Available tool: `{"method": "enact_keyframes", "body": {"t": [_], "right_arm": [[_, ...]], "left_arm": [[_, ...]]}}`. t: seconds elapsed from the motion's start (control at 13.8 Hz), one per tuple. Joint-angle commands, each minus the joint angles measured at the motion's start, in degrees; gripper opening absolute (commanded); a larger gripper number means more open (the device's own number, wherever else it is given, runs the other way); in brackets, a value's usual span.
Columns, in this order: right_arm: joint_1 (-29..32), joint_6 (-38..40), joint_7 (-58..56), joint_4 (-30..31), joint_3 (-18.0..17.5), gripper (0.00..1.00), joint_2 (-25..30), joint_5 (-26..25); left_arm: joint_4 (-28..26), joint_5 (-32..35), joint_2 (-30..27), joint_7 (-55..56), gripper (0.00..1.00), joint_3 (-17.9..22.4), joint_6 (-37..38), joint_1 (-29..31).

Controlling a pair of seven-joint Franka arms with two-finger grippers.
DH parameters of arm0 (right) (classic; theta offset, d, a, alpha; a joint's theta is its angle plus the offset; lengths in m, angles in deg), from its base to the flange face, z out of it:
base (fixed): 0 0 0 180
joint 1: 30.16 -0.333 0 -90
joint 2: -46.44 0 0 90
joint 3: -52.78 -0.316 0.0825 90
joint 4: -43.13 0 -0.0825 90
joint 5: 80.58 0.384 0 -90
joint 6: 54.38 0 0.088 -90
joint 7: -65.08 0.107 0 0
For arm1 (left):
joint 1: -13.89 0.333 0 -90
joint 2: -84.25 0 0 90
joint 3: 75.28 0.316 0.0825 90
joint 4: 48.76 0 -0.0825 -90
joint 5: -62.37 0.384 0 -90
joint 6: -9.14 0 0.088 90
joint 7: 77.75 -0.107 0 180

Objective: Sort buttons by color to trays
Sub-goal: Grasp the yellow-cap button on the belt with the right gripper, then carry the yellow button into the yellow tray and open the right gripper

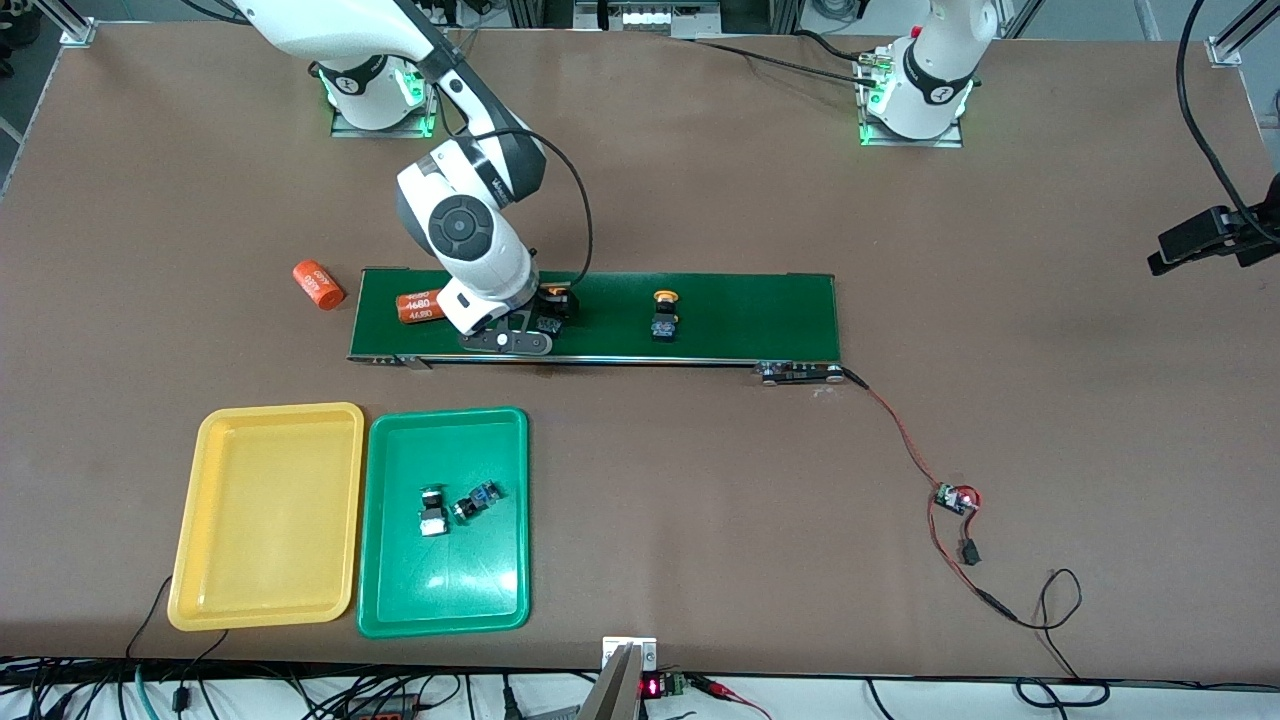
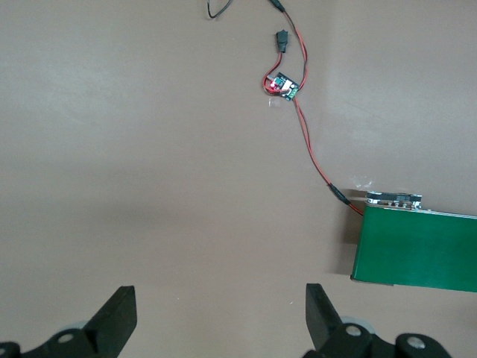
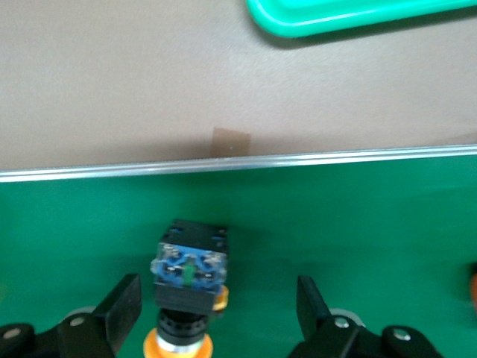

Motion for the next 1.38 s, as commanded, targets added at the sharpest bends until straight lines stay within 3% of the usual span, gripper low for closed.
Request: {"method": "enact_keyframes", "body": {"t": [0.0, 0.07, 0.22, 0.36, 0.51, 0.8, 0.94, 1.3], "right_arm": [[-1.3, -0.4, 1.0, -1.9, 0.0, 0.67, -2.0, -1.1], [-1.3, -0.4, 0.8, -2.0, 0.0, 0.48, -2.0, -1.1], [-0.8, -0.1, 0.6, -2.0, 0.0, 0.21, -1.9, -1.1], [-0.2, 0.4, -0.2, -2.4, 0.3, 0.08, -1.1, -1.1], [1.9, 4.4, -2.7, -4.9, 0.4, 0.05, 0.6, -1.2], [10.7, 15.8, -18.6, -12.4, 0.6, 0.05, 2.5, -1.2], [14.6, 17.0, -25.6, -15.6, 1.8, 0.05, 2.1, -3.3], [22.7, 16.2, -41.6, -21.9, 5.5, 0.05, -6.1, -6.1]], "left_arm": [[-0.3, -0.2, -0.4, -1.3, 1.0, -0.1, 0.7, 0.4], [-0.3, -0.2, -0.4, -1.3, 1.0, -0.1, 0.7, 0.4], [-0.3, -0.2, -0.4, -1.3, 1.0, -0.1, 0.7, 0.5], [-0.3, -0.2, -0.4, -1.3, 1.0, -0.1, 0.7, 0.5], [-0.3, -0.2, -0.3, -1.3, 1.0, -0.1, 0.6, 0.5], [-0.4, -0.2, -0.4, -1.4, 1.0, -0.1, 0.3, 0.4], [-0.4, -0.2, -0.4, -1.4, 1.0, -0.1, 0.3, 0.5], [-0.4, -0.5, -0.5, -1.4, 1.0, -0.7, 0.5, 0.4]]}}
